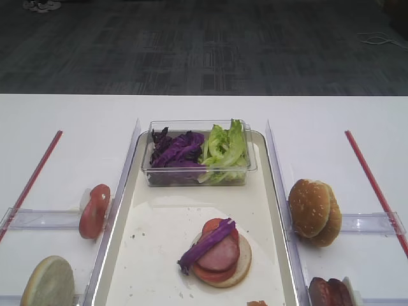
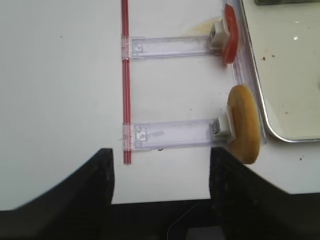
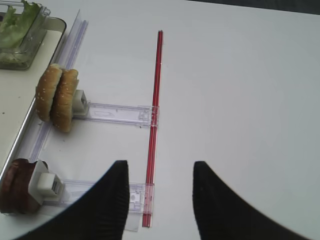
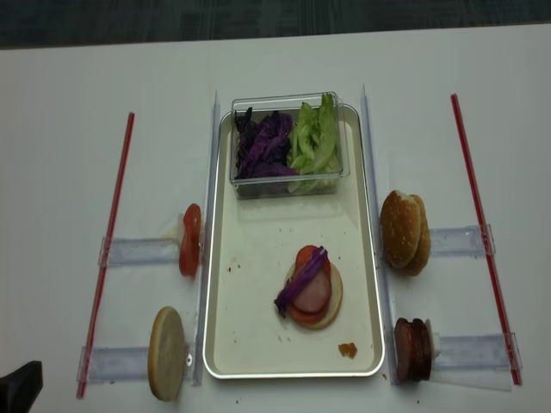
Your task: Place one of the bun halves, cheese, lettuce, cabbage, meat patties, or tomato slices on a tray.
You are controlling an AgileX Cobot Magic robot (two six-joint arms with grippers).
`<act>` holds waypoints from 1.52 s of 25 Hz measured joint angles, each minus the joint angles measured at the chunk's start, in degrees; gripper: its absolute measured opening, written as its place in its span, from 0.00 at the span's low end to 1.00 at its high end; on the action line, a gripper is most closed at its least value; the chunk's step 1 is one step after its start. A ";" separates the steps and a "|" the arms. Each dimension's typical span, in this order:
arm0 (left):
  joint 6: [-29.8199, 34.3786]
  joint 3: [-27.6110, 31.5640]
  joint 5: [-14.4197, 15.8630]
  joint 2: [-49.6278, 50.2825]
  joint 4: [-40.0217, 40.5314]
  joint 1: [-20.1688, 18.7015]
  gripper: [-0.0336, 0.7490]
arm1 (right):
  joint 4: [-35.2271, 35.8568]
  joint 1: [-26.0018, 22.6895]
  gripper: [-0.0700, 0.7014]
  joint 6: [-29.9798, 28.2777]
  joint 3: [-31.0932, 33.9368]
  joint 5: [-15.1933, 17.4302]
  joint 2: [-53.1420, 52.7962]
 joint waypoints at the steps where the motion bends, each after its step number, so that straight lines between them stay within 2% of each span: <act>1: 0.00 0.68 -0.12 -1.43 0.00 0.00 0.55 | 0.00 0.00 0.52 0.00 0.00 0.00 0.00; 6: 0.00 3.54 -0.54 -8.41 0.00 0.00 0.55 | 0.00 0.00 0.52 0.00 0.00 0.00 0.00; 12: 0.50 3.56 -2.61 -14.80 0.00 0.00 0.55 | 0.00 0.00 0.52 0.00 0.00 0.00 0.00; 15: 0.59 4.25 -4.36 -15.31 0.00 0.00 0.55 | 0.00 0.00 0.52 0.00 0.00 0.00 0.00; 38: 2.09 5.52 -4.47 -15.43 0.00 0.00 0.55 | 0.00 0.00 0.52 0.10 0.00 0.00 0.00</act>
